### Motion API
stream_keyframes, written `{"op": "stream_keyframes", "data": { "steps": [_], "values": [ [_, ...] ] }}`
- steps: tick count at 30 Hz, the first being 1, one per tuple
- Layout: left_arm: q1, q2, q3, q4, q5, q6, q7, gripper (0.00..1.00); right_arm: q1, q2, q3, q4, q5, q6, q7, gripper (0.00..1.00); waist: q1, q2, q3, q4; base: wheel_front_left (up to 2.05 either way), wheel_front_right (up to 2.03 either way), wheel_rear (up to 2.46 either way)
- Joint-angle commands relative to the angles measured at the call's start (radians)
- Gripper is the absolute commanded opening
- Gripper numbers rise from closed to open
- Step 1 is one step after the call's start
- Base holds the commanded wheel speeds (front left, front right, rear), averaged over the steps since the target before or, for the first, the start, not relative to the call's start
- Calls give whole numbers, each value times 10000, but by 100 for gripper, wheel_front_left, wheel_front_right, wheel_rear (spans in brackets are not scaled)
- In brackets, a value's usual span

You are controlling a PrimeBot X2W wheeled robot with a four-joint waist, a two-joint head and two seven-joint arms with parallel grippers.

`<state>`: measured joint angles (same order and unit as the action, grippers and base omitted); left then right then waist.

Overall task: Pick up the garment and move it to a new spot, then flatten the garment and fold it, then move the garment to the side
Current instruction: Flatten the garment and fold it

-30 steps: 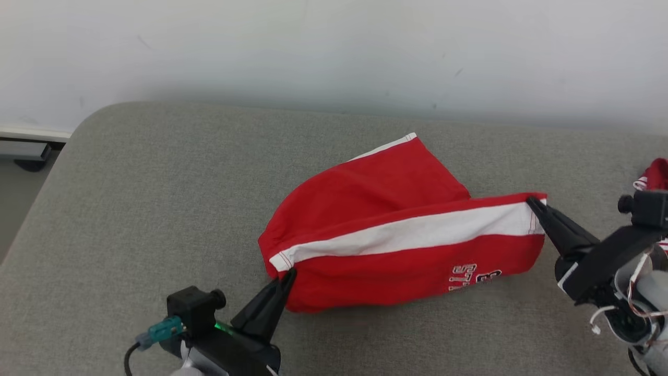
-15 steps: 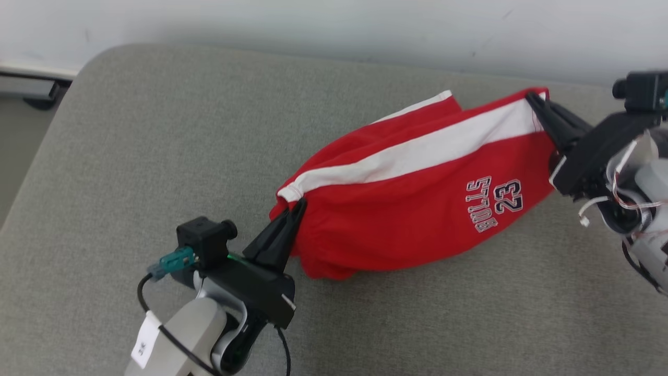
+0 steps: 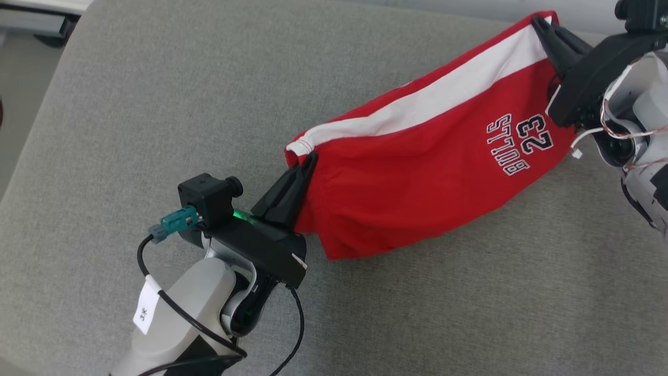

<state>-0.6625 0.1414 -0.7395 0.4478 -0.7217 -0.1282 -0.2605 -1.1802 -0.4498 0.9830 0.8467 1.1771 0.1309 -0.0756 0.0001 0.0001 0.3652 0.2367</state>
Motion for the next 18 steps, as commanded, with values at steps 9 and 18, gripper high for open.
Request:
{"op": "stream_keyframes", "data": {
  "steps": [9,18],
  "values": [
    [-231,-204,298,71,133,-21,-56,0,-626,540,628,1089,194,-5,-215,0,-1,-1,538,403,0,0,0],
    [-368,-349,144,318,94,-21,-56,0,-743,717,1196,1702,311,-5,-432,0,-1,-1,653,489,0,0,0]
  ]
}}
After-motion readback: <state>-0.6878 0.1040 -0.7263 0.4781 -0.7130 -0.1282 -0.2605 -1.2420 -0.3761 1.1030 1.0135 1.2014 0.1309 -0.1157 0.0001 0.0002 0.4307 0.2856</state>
